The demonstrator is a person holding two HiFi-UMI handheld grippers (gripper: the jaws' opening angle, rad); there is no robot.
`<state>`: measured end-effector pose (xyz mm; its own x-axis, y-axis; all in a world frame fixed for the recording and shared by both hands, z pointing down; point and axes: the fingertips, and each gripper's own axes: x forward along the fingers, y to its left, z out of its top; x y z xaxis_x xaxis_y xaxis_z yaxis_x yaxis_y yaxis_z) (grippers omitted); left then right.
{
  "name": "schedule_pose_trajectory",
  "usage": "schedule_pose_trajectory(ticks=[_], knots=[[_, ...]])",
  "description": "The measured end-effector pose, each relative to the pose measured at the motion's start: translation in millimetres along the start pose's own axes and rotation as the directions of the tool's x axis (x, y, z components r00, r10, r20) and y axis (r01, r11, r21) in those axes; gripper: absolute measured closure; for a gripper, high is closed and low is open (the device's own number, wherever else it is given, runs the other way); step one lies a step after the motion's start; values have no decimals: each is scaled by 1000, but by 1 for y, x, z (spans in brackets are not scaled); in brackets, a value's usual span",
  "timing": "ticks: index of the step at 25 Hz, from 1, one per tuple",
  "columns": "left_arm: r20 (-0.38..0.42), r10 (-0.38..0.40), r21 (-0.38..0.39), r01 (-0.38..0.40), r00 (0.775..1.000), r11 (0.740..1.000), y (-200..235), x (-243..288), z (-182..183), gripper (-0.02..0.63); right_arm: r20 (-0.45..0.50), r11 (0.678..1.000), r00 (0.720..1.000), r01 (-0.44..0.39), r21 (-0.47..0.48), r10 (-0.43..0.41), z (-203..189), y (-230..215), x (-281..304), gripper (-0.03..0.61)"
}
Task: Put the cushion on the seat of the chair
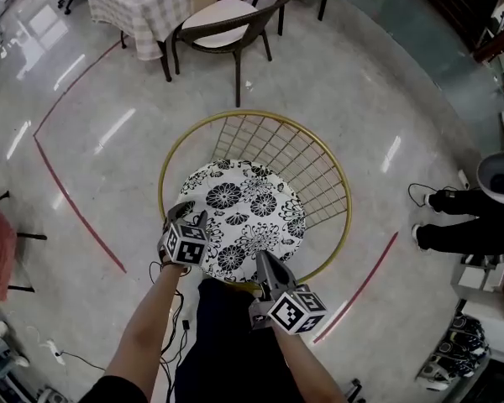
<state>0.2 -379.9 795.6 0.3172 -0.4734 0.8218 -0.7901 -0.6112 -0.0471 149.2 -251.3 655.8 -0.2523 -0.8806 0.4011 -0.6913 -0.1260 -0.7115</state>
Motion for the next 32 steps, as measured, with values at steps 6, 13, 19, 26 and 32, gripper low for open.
schedule_pose_trajectory(ticks=[6, 13, 19, 26, 32], knots=[[111, 39, -94, -29, 993, 995, -21, -35, 14, 548, 9, 999, 999, -36, -16, 36, 3, 4, -22, 575], [221, -39, -198, 84, 974, 977, -61, -68, 35, 592, 49, 997, 997, -66, -35, 67, 21, 5, -41, 575], [310, -154, -168, 214, 938, 962, -99, -107, 60, 594, 91, 995, 992, -87, -51, 91, 35, 12, -56, 575], [439, -266, -153, 363, 858, 919, -131, -156, 93, 594, 127, 992, 985, -113, -61, 120, 48, 31, -61, 575], [509, -323, -114, 434, 798, 894, -152, -199, 110, 594, 177, 984, 970, -151, -95, 166, 65, 57, -71, 575]])
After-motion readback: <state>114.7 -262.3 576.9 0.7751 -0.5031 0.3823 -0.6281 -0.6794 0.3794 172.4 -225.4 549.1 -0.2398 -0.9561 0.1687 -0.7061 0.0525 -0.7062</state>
